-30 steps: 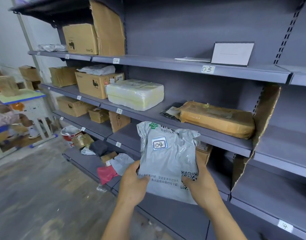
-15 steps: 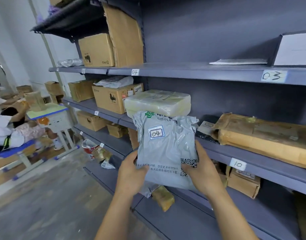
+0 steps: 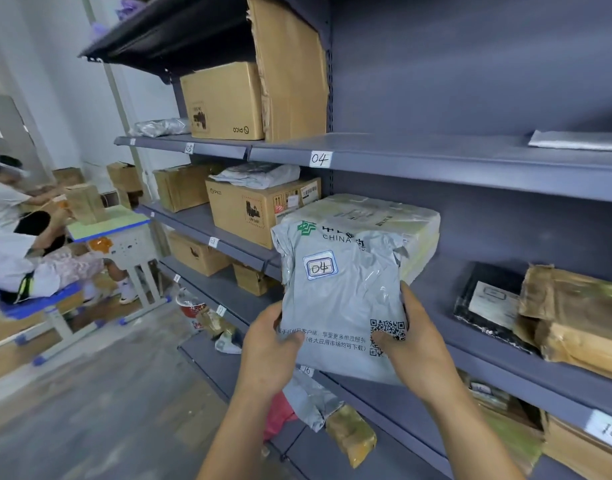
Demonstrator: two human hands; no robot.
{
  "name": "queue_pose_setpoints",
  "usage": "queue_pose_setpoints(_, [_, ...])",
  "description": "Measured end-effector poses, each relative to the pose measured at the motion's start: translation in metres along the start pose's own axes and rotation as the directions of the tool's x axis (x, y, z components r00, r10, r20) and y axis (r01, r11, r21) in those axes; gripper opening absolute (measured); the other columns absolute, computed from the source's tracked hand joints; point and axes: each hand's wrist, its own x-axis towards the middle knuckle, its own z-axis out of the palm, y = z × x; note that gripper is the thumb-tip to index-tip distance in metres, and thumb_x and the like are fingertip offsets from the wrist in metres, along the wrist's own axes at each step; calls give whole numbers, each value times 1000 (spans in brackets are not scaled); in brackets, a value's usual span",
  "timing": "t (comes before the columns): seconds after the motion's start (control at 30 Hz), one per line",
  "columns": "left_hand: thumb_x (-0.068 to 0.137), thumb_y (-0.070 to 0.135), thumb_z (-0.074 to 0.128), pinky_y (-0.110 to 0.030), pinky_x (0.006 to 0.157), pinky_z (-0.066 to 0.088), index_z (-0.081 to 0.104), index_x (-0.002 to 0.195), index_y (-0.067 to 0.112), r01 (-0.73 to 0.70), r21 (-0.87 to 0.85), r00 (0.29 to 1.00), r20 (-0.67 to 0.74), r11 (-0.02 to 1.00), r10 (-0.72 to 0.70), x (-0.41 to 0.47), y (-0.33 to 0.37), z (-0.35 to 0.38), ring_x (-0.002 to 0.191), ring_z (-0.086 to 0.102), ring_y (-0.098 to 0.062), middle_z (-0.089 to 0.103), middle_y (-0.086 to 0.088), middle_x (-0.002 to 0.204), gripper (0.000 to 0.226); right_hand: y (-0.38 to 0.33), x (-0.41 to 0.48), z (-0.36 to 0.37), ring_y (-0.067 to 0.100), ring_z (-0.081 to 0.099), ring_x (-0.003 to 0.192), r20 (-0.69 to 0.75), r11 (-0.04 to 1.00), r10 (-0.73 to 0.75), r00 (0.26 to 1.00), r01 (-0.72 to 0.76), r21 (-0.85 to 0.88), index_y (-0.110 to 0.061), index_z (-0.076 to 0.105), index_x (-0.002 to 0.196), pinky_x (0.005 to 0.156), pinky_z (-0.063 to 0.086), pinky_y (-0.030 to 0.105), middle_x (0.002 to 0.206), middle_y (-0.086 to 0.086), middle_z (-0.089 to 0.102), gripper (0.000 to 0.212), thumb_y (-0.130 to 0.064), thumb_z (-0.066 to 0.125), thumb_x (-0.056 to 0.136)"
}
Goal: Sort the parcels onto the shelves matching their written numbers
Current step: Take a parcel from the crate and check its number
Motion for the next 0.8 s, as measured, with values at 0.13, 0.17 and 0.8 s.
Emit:
queue_pose_setpoints(0.13, [88,0,64,-30,83,55,65,119,32,-28,-18,999,25,999,29,41,-11,-16,88,67,2,72,22,97,45,-8,22,28,5,48,134,-60,1000,-3,998,1,-25,-41,21,156,112,42,40,149,-22,45,90,-8,70,88])
queue_pose_setpoints(0.17, [88,0,64,-30,83,55,65,119,33,-42,-15,998,38,999,42,53,-14,-20,88,67,2,72,22,97,45,-11,27,35,5,47,135,-82,1000,0,997,-2,-26,-40,21,157,113,41,40,150,-22,45,91,-7,70,88])
queue_pose_setpoints(0.8, [91,9,67,-7,67,47,63,108,41,-221,-156,854,446,963,268,166,-33,-137,86,64,11,71,23,99,37,-106,17,166,7,52,122,-528,977,55,847,-156,-148,-38,22,157,88,41,25,141,-17,51,86,-13,71,90])
